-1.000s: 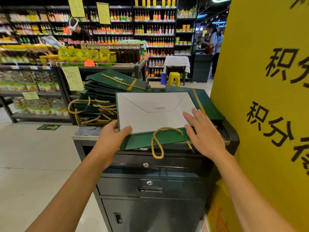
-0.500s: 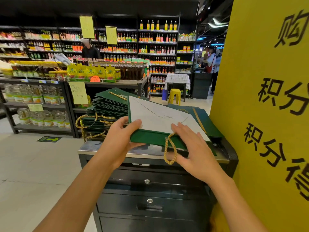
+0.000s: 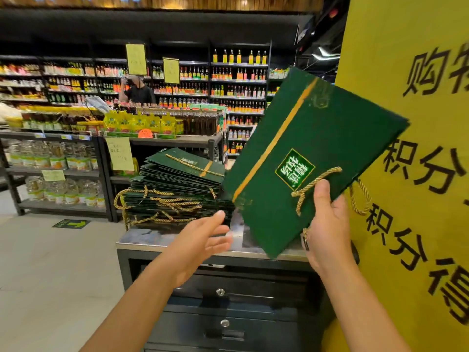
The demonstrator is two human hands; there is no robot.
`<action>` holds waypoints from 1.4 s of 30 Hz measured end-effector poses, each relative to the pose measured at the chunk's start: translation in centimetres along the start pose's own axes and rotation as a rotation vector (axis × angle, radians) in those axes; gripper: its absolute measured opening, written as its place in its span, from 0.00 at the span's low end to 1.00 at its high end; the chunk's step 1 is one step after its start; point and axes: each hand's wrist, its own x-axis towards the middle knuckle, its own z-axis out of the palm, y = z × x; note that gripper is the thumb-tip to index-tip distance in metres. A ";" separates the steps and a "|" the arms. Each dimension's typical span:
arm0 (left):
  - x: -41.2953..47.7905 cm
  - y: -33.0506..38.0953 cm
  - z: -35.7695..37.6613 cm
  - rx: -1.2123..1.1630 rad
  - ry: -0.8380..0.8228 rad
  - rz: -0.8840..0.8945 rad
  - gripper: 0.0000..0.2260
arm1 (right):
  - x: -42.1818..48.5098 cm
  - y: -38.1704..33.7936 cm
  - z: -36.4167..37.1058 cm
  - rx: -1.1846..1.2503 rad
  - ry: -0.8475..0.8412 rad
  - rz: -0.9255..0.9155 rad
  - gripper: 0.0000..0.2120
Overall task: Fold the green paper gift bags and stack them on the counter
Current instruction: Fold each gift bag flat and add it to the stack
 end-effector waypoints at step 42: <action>3.8 -2.6 -2.9 0.973 0.540 0.495 0.16 | 6.0 10.5 -6.2 -1.277 -0.513 -0.379 0.22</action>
